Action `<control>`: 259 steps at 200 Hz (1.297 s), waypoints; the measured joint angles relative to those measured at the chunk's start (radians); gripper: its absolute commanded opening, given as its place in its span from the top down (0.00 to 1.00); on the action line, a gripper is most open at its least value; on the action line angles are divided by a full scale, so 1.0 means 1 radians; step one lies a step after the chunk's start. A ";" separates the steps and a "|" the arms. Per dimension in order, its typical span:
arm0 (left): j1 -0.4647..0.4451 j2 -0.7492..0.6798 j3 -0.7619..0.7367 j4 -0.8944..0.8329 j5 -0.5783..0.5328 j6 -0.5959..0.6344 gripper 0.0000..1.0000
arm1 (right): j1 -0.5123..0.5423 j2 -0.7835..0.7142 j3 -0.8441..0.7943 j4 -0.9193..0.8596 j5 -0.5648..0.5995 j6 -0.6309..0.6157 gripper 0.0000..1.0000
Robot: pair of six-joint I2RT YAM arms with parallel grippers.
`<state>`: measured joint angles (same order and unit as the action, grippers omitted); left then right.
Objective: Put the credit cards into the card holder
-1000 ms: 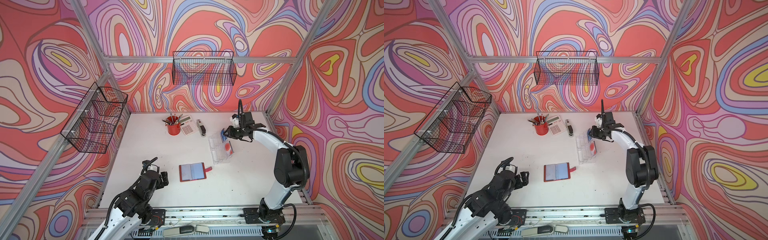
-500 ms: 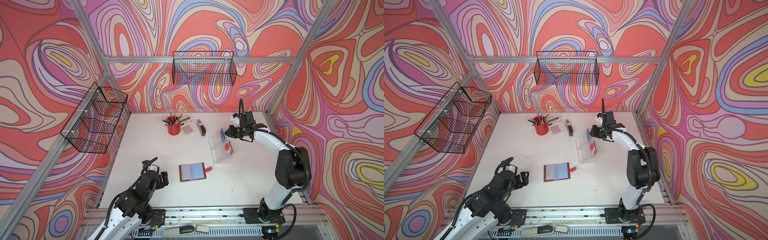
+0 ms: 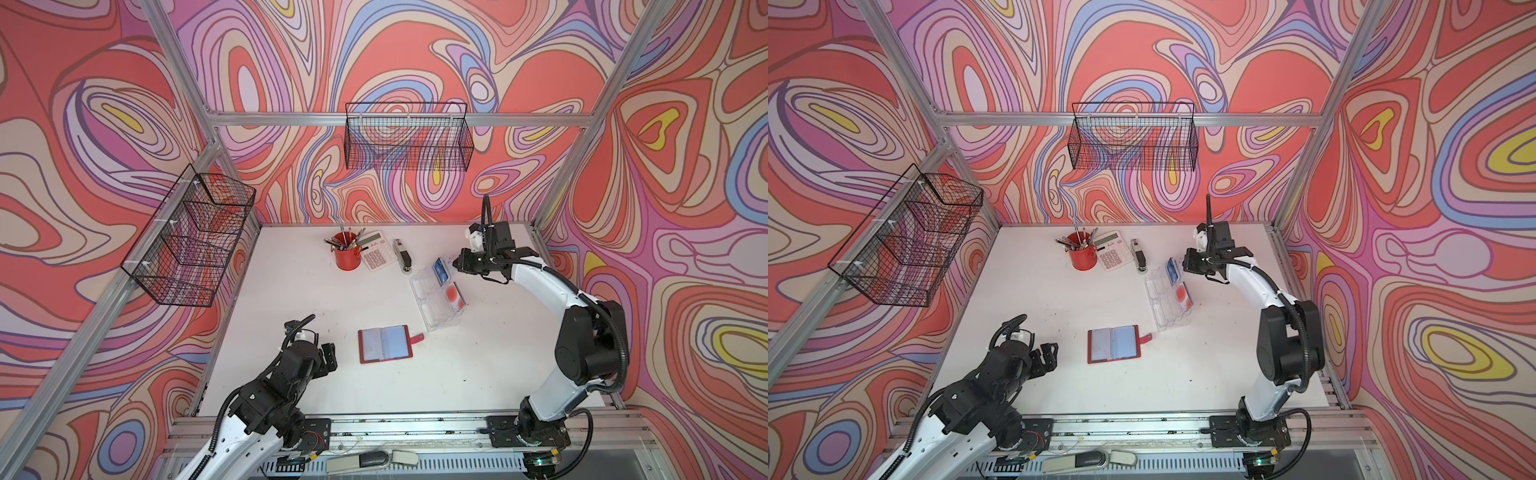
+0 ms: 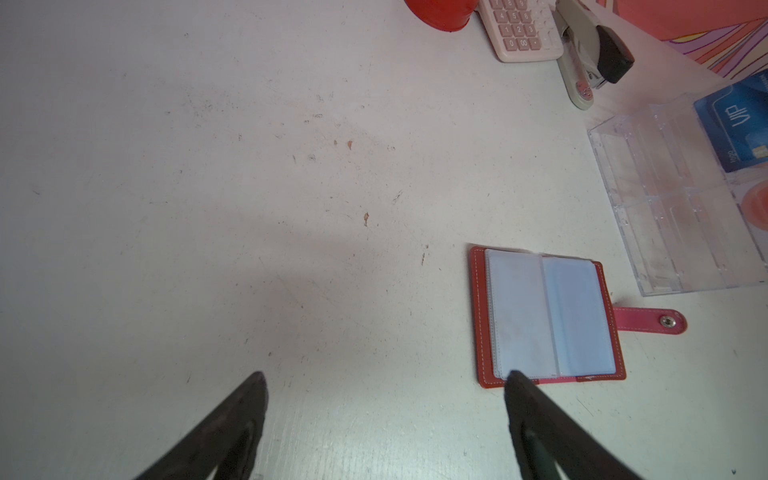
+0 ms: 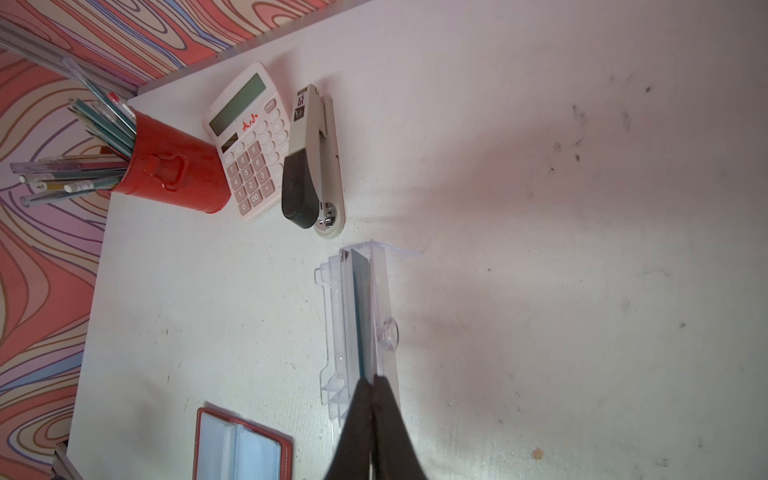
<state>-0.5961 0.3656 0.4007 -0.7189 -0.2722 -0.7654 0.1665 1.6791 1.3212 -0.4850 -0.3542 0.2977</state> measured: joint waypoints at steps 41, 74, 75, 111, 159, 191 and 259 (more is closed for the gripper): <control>0.000 -0.032 -0.002 0.001 0.019 -0.024 0.00 | 0.000 -0.095 -0.044 0.041 0.051 0.000 1.00; 0.000 -0.092 -0.024 0.002 0.032 -0.084 0.00 | 0.000 -0.201 -0.142 0.122 0.080 0.014 1.00; 0.000 -0.094 -0.025 0.002 0.032 -0.085 0.00 | 0.000 -0.204 -0.145 0.124 0.080 0.015 1.00; 0.000 -0.195 -0.080 -0.006 0.036 -0.165 0.00 | 0.011 -0.333 -0.294 0.282 0.128 0.062 1.00; 0.000 -0.314 -0.083 -0.060 -0.002 -0.214 0.00 | 0.198 -0.388 -0.419 0.438 0.320 0.097 1.00; 0.000 -0.330 -0.083 -0.103 -0.076 -0.219 0.00 | 0.453 -0.462 -0.437 0.486 0.457 0.169 1.00; 0.000 -0.238 -0.061 -0.139 -0.150 -0.219 0.00 | 0.996 -0.409 -0.667 0.758 0.708 0.396 1.00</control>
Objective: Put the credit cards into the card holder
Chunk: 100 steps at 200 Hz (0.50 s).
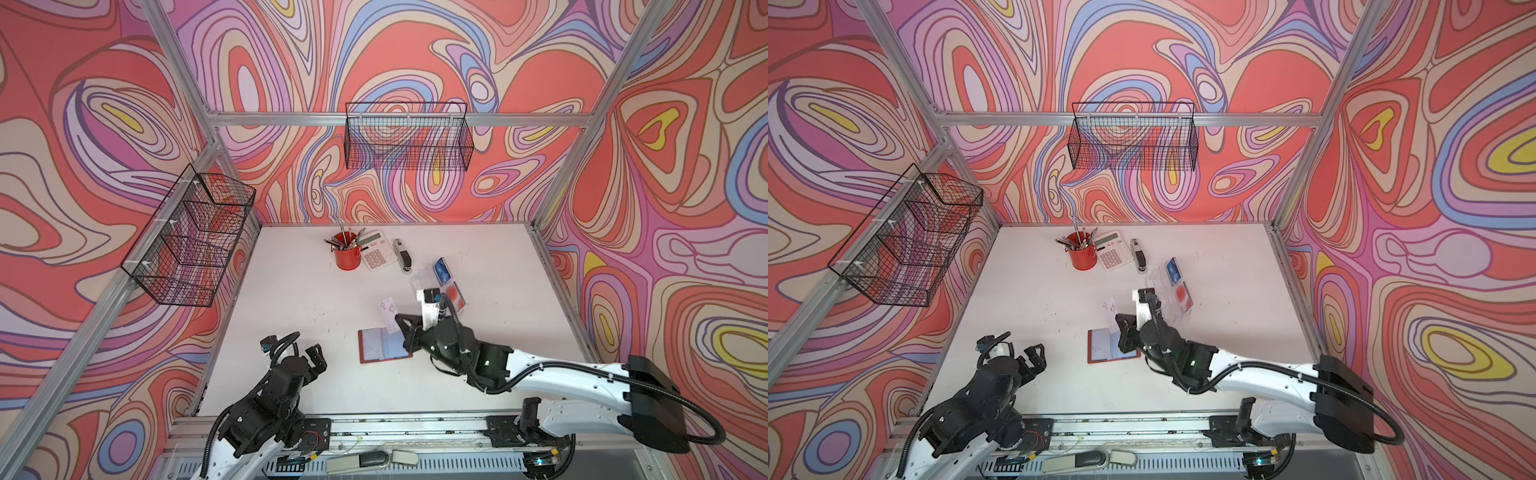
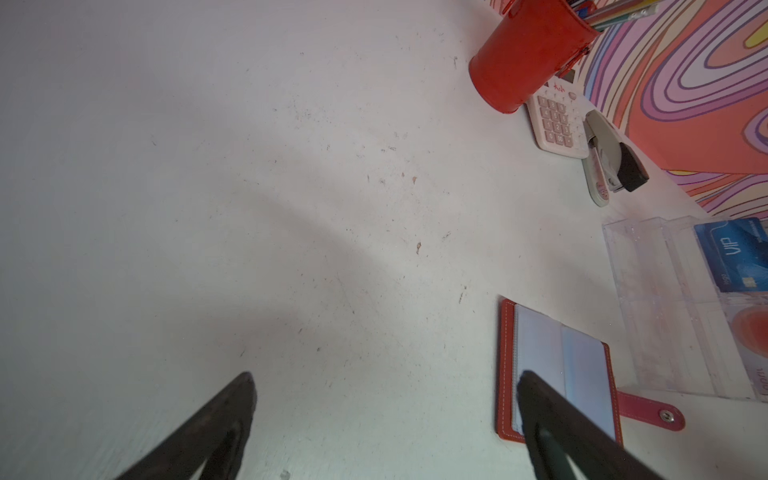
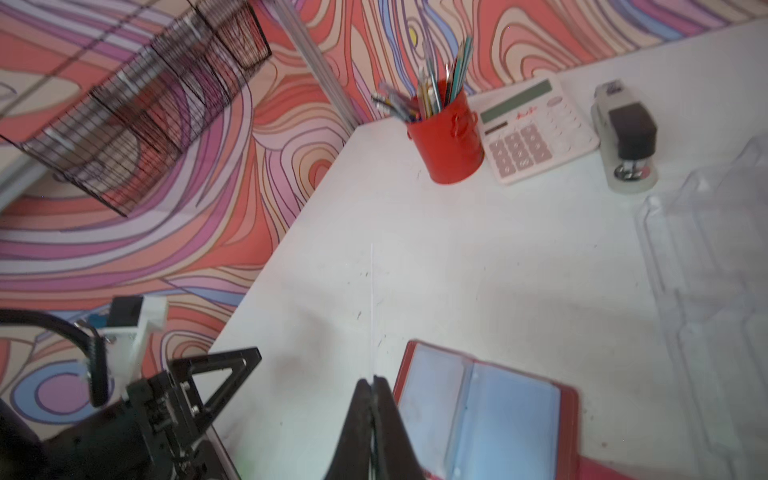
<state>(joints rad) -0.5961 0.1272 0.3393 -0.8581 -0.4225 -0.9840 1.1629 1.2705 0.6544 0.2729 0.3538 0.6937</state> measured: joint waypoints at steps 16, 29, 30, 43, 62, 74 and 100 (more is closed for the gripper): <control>0.000 0.035 0.018 -0.002 0.000 0.000 0.00 | 0.040 0.087 -0.043 0.072 0.007 0.049 1.00; 0.000 0.061 0.027 -0.002 0.004 0.000 0.00 | 0.046 0.162 -0.067 0.136 0.008 0.089 1.00; 0.000 0.063 0.027 -0.002 0.005 0.000 0.00 | 0.046 0.166 -0.069 0.140 0.008 0.091 1.00; 0.000 0.076 0.028 -0.002 0.019 0.000 0.00 | 0.050 0.235 -0.088 0.209 0.014 0.129 1.00; 0.000 0.076 0.027 0.006 0.049 -0.002 0.00 | 0.059 0.313 -0.110 0.304 0.017 0.175 1.00; 0.000 0.069 0.024 0.017 0.071 -0.015 0.00 | 0.064 0.351 -0.126 0.369 0.019 0.200 1.00; 0.000 0.018 0.002 0.035 0.124 -0.065 0.00 | 0.070 0.402 -0.159 0.482 0.032 0.245 1.00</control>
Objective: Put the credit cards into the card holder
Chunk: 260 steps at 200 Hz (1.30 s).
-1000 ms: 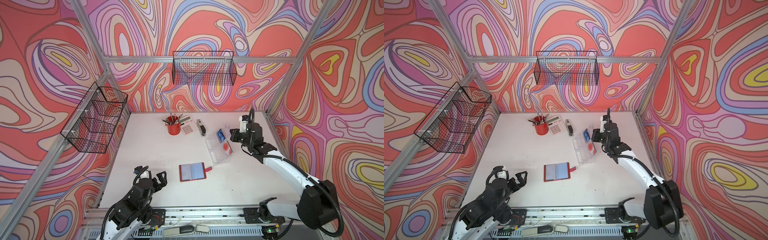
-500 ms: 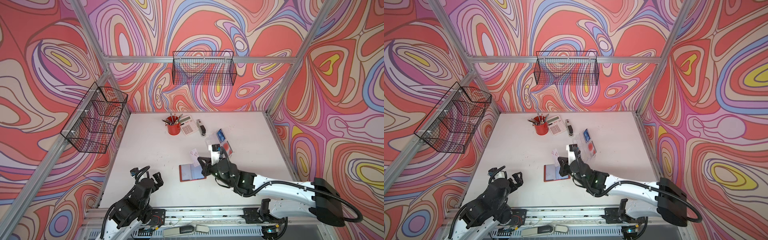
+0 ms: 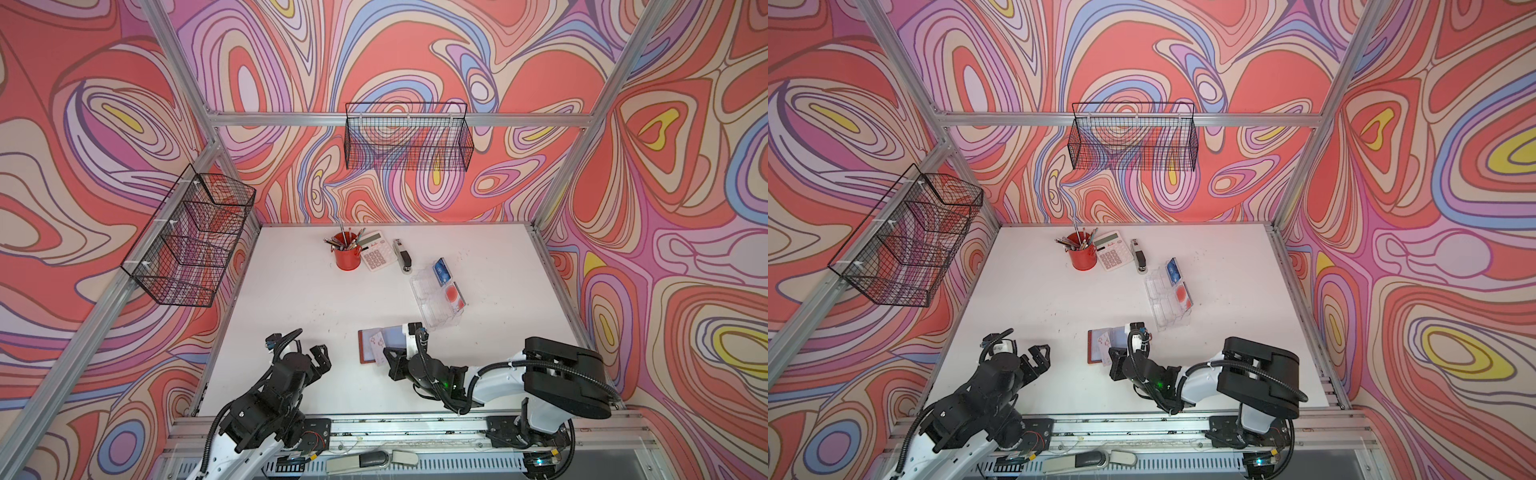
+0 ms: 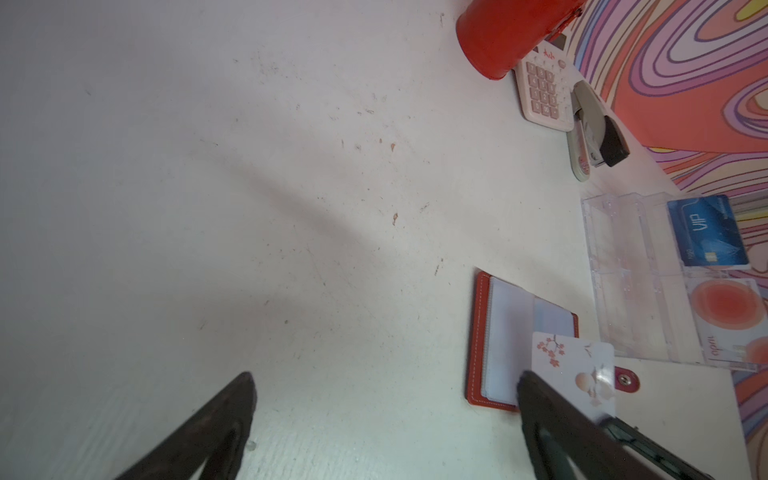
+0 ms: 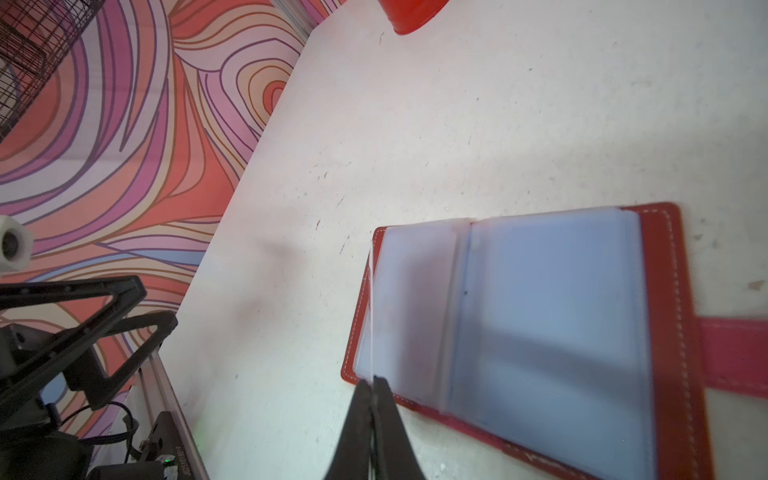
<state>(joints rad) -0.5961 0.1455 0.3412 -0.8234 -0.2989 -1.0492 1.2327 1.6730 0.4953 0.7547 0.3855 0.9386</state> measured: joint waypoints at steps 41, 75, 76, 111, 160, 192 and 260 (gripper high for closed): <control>0.000 -0.079 -0.113 0.086 0.106 -0.079 0.00 | 0.007 0.026 0.013 0.017 0.014 0.034 1.00; 0.000 -0.055 -0.143 0.137 0.148 -0.113 0.00 | 0.008 0.039 0.014 0.014 0.016 0.051 1.00; 0.000 -0.054 -0.143 0.138 0.148 -0.113 0.00 | 0.008 0.040 0.014 0.013 0.016 0.051 1.00; 0.000 0.060 -0.143 0.177 0.161 -0.129 0.00 | 0.008 0.056 0.021 0.004 0.016 0.065 1.00; 0.000 0.238 -0.135 0.245 0.195 -0.149 0.00 | 0.008 0.080 0.080 -0.043 0.020 0.083 1.00; 0.000 0.274 -0.135 0.300 0.218 -0.169 0.00 | 0.006 0.112 0.082 -0.055 0.020 0.097 1.00; 0.000 0.215 -0.178 0.357 0.229 -0.201 0.00 | -0.019 0.143 0.093 -0.007 -0.015 0.114 1.00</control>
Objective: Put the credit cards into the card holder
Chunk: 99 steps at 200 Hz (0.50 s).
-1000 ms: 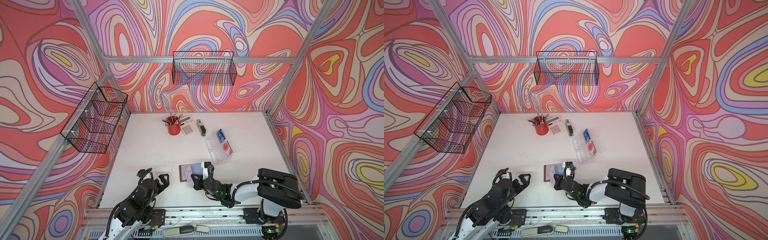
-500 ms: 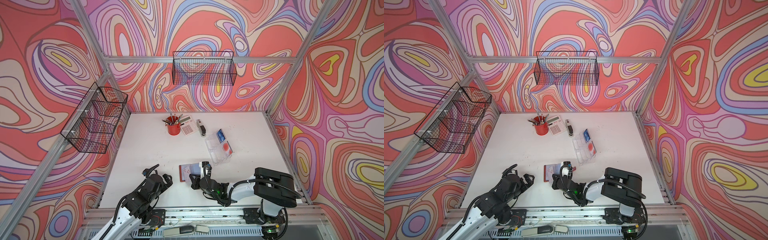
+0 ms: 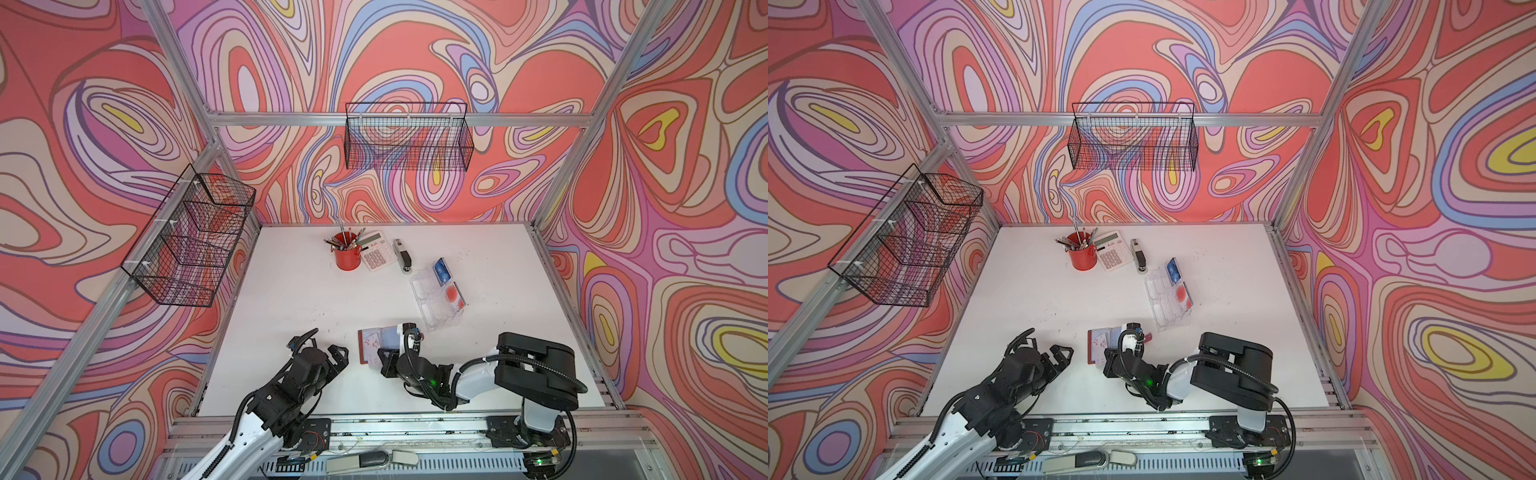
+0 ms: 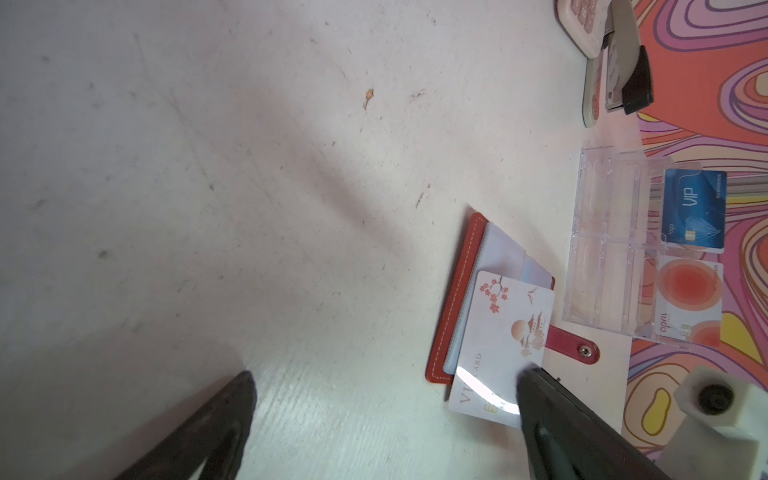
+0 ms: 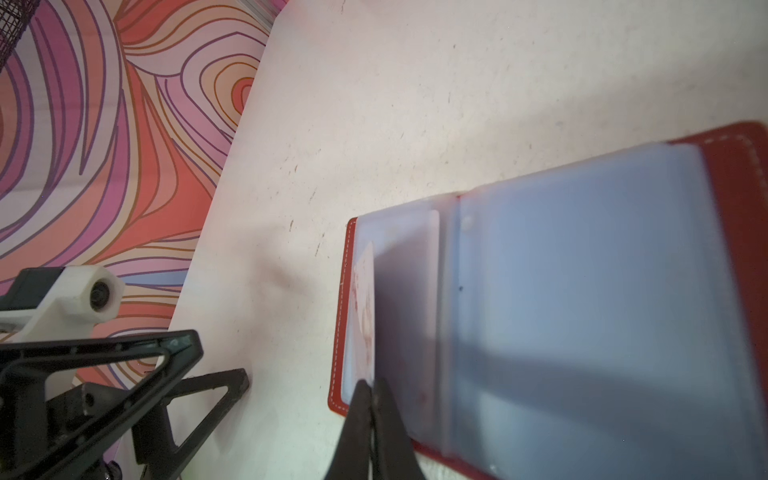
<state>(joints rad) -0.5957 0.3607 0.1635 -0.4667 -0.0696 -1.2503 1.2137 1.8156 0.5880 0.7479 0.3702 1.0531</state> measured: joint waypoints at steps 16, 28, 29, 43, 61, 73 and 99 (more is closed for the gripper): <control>0.000 -0.007 -0.002 0.011 0.003 0.000 0.00 | -0.005 -0.008 0.000 -0.003 0.000 0.000 1.00; 0.000 -0.006 -0.004 0.023 0.007 0.001 0.00 | -0.009 -0.037 -0.003 -0.032 0.008 -0.002 1.00; 0.000 -0.006 -0.005 0.024 0.007 0.001 0.00 | -0.009 -0.040 -0.003 -0.034 0.008 -0.002 1.00; 0.000 0.002 -0.005 0.039 0.017 0.005 0.00 | -0.016 -0.102 -0.008 -0.077 0.026 -0.003 1.00; 0.000 0.033 -0.005 0.078 0.036 0.017 0.00 | -0.035 -0.175 -0.011 -0.109 0.043 0.006 1.00; 0.000 0.063 -0.005 0.110 0.052 0.026 0.00 | -0.058 -0.188 -0.014 -0.108 0.040 0.015 1.00; 0.000 0.133 -0.005 0.174 0.079 0.049 0.00 | -0.115 -0.134 -0.038 -0.066 -0.006 0.032 1.00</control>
<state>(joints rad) -0.5961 0.4938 0.1581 -0.2928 0.0097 -1.2015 1.0988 1.6821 0.5499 0.6819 0.3637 1.0851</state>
